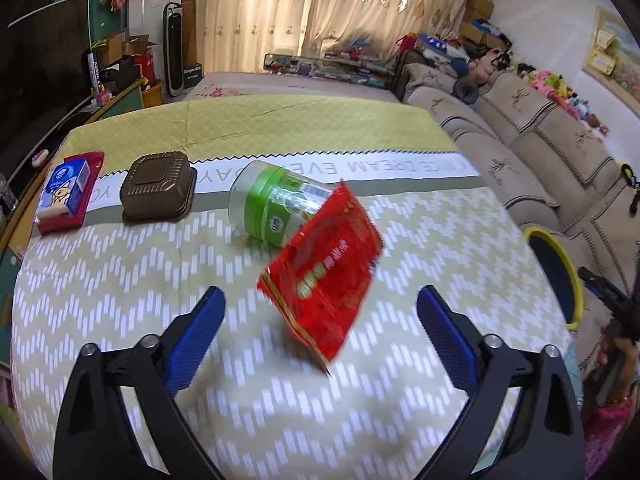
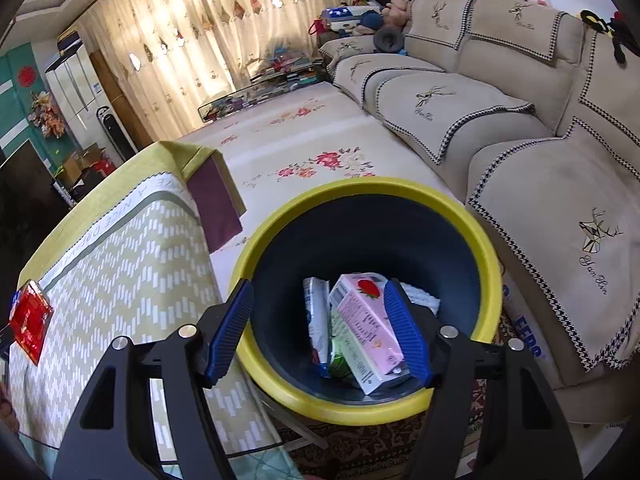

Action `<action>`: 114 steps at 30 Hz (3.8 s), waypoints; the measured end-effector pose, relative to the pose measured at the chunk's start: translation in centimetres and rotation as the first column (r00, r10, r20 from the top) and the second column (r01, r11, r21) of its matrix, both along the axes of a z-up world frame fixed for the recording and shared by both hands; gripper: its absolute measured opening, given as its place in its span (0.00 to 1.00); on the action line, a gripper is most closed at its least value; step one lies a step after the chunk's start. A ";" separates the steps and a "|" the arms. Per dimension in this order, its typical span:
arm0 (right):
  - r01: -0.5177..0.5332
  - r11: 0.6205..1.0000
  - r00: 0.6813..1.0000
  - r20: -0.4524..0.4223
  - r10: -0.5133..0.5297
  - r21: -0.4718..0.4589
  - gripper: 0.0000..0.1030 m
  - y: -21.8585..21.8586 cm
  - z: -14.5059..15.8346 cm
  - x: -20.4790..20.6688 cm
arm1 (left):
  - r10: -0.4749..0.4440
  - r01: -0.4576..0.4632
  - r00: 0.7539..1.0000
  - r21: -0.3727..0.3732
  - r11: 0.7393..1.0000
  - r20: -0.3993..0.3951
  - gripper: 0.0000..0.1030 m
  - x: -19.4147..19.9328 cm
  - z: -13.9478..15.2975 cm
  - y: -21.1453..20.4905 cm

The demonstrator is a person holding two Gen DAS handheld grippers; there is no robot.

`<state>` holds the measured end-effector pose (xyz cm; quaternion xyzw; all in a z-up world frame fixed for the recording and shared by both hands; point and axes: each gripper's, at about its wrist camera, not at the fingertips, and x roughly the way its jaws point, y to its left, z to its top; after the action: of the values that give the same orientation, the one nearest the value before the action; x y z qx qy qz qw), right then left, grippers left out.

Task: Collect trash
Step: 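Carry the toothpaste tube over the yellow bin and open the right gripper, then grasp the red snack bag with the left gripper and lift it, then carry the red snack bag over the yellow bin and open the left gripper, then grasp the green-capped clear bottle with the right gripper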

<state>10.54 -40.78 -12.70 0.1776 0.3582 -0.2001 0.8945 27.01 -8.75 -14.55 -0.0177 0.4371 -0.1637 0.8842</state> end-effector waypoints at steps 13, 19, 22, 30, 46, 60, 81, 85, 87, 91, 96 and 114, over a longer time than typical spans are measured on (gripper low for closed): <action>-0.037 0.999 0.999 -0.027 0.037 0.011 0.63 0.9 -1.1 0.9 | 0.003 -0.002 0.998 0.022 1.000 -0.057 0.46 2.6 -2.1 -1.7; -0.040 0.999 0.999 -0.024 0.040 0.014 0.63 0.9 -1.1 0.7 | -0.006 0.007 0.997 0.010 1.000 -0.072 0.14 2.0 -2.2 -2.1; -0.041 0.999 0.999 -0.017 0.041 0.017 0.63 0.9 -1.0 0.4 | -0.020 0.020 0.997 0.000 1.000 -0.069 0.07 1.2 -1.6 -2.2; -0.035 0.999 0.999 0.027 0.035 0.012 0.63 0.6 0.2 -1.2 | -0.140 0.140 0.990 -0.013 0.990 -0.033 0.06 -3.5 1.7 -5.2; 0.116 0.991 0.992 0.064 -0.111 -0.073 0.63 -4.2 2.7 -8.5 | -0.521 0.521 0.854 -0.003 0.854 -0.014 0.06 -5.9 4.5 -27.2; 0.191 0.981 0.981 0.048 -0.190 -0.029 0.63 -8.5 1.0 -11.5 | -0.650 0.653 0.753 0.003 0.757 -0.104 0.09 -4.4 0.1 -45.7; 0.127 0.991 0.991 0.058 -0.124 -0.040 0.65 -5.8 2.0 -10.4 | -0.508 0.520 0.853 -0.108 0.847 0.119 0.73 -8.2 9.4 -31.1; 0.085 0.995 0.995 0.049 -0.083 -0.057 0.65 -4.1 2.4 -9.3 | -0.423 0.442 0.893 -0.124 0.888 0.156 0.79 -9.2 10.9 -24.9; 0.060 0.996 0.997 0.043 -0.058 -0.064 0.65 -3.1 2.5 -8.5 | -0.366 0.390 0.915 -0.137 0.911 0.169 0.81 -9.5 11.2 -21.4; -0.001 0.997 0.999 0.037 0.004 -0.073 0.65 -0.7 3.0 -6.7 | -0.231 0.261 0.955 -0.156 0.953 0.187 0.84 -10.0 11.5 -14.4; -0.161 0.984 0.986 0.040 0.164 -0.077 0.66 4.6 4.0 -3.2 | -0.059 0.091 0.979 -0.159 0.983 0.195 0.85 -10.7 11.4 -5.4; -0.792 0.605 0.610 -0.087 0.787 -0.077 0.70 31.8 3.9 14.5 | 0.270 -0.238 0.952 -0.205 0.949 0.142 0.86 -12.9 6.5 12.1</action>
<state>25.02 -8.99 -8.79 -0.0516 0.4080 0.1920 0.8911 14.14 3.38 -8.00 -0.1425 0.3377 -0.0890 0.9261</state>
